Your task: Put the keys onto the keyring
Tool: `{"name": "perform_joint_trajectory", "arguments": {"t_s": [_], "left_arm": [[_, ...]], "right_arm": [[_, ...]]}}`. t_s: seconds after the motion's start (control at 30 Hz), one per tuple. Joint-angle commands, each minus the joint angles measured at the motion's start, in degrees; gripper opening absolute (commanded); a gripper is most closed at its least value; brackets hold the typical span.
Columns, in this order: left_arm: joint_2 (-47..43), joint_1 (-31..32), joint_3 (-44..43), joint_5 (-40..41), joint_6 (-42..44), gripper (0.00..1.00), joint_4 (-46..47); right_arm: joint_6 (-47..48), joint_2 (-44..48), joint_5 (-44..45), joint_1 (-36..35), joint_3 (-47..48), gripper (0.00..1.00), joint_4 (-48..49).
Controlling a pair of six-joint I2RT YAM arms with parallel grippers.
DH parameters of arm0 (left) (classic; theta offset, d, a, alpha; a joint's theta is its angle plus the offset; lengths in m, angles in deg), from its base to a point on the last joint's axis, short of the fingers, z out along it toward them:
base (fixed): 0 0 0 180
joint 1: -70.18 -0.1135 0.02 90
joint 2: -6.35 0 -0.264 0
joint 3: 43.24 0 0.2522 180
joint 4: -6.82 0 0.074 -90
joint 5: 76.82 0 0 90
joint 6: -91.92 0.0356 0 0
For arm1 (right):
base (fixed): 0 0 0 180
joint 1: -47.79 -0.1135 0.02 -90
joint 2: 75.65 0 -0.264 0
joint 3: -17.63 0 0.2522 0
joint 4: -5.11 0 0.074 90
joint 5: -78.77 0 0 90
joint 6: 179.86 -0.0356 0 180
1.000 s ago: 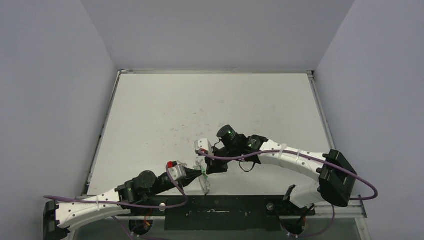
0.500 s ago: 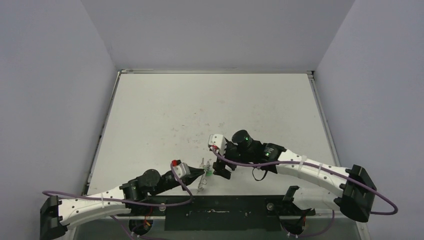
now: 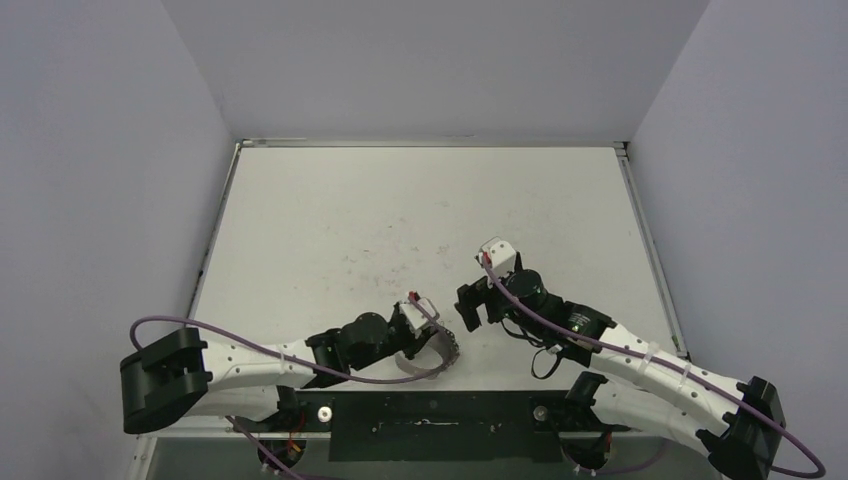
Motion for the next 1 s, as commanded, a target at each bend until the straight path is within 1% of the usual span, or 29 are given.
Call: {"name": "perform_joint_trajectory", "arguments": {"t_s": [0.0,0.03,0.07,0.13,0.2,0.3,0.4,0.53,0.67,0.73,0.8,0.87,0.97], "left_arm": [[3.92,-2.42,-6.95,5.07,-5.15,0.32,-0.84],[4.37,-3.18,-8.41,5.33,-6.33,0.39,-3.2],[4.53,-3.89,-9.85,5.41,-7.5,0.45,-5.74],[4.38,-5.79,-12.95,5.35,-9.86,0.54,-12.63],[3.68,-7.15,-14.65,5.61,-12.71,0.6,-17.87],[1.82,-8.81,-15.01,5.68,-17.99,0.64,-24.15],[-1.13,-9.35,-13.44,6.43,-23.65,0.65,-29.36],[-7.18,-9.66,-9.21,9.64,-36.97,0.63,-37.65],[-13.88,-9.84,-3.73,10.96,-51.67,0.58,-44.44],[-16.77,-9.92,-0.66,9.85,-56.77,0.54,-45.5],[-18.81,-9.88,2.23,8.25,-59.7,0.52,-44.86],[-19.41,-9.88,4.33,7.24,-61.39,0.51,-43.75],[-17.7,-9.92,5.35,6.58,-62.18,0.49,-40.45]], "right_arm": [[-9.47,0.47,6.84,1.49,-0.13,1.0,-3.7],[-10.39,0.43,6.5,1.87,-0.25,1.0,-4.35],[-11.45,0.46,6.53,2.15,-0.37,1.0,-4.98],[-13.64,0.42,6.61,2.72,-0.72,1.0,-5.9],[-14.52,-0.06,5.47,3.38,-1.41,1.0,-6.21],[-16.46,-1.79,4.89,3.99,-2.22,1.0,-6.3],[-17.42,-3.8,2.57,4.17,-2.98,1.0,-5.33],[-19.29,-7.04,-3.01,4.44,-4.35,1.0,-2.02],[-21.22,-9.88,-8.81,4.65,-6.11,1.0,1.73],[-21.73,-10.9,-10.49,4.85,-7.03,0.96,3.25],[-22.37,-11.74,-11.89,4.96,-7.88,0.91,4.71],[-23.02,-12.48,-12.78,4.97,-8.75,0.85,6.48],[-23.97,-13.77,-14.06,5.02,-10.27,0.75,8.96]]}}
